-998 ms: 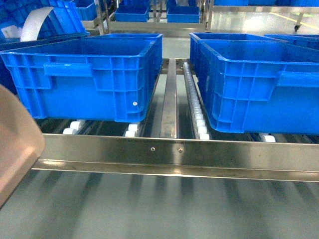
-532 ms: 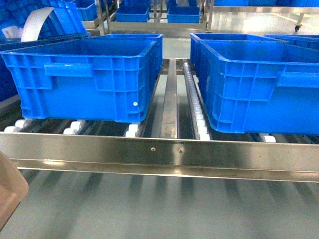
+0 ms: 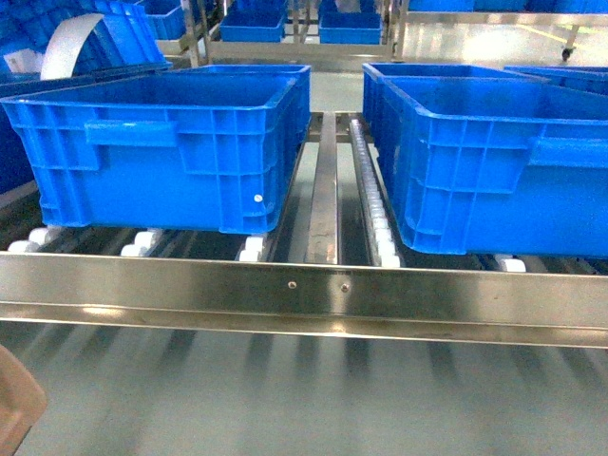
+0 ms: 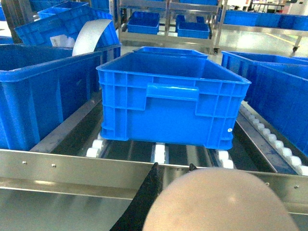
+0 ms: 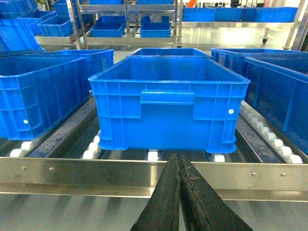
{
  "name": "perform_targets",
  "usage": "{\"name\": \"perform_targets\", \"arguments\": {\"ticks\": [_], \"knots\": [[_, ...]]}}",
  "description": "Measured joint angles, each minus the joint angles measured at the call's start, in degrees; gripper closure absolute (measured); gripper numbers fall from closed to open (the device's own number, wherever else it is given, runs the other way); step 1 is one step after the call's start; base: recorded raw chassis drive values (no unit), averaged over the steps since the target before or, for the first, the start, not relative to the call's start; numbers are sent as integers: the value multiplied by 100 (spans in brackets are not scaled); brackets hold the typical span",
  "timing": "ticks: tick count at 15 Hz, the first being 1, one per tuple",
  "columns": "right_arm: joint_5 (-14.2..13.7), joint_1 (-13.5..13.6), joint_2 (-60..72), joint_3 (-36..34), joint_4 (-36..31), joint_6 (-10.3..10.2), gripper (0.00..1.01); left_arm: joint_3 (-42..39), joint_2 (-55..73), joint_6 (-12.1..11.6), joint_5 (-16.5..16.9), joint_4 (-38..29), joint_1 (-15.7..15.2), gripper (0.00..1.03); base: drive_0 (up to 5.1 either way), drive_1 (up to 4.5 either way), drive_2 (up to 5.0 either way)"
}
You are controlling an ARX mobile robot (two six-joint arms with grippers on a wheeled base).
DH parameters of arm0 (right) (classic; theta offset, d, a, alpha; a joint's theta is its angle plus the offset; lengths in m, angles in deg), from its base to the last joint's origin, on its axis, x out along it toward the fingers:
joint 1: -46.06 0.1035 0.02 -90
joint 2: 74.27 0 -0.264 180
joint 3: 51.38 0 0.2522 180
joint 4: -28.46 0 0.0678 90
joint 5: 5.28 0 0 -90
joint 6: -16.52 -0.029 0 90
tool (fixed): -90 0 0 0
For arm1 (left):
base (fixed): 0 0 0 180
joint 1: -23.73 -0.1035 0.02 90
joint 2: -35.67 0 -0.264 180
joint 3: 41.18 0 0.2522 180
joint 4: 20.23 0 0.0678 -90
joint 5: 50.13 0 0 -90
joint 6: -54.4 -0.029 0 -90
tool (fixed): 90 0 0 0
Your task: Place part in tray to right shelf
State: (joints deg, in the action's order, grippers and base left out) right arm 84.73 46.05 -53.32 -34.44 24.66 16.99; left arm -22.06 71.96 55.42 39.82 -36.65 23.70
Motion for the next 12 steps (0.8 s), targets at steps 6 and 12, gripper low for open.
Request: {"name": "perform_targets", "arguments": {"ticks": [6,12], "knots": [[-2,0,-807,-245,450,-2,99,-448,-1095,-7,11,525,0,91,0,0,0],[-4,-2,-2070,-240,1818,-9,99,-452,-2168,-4,4,1567,0,91,0,0,0]]}}
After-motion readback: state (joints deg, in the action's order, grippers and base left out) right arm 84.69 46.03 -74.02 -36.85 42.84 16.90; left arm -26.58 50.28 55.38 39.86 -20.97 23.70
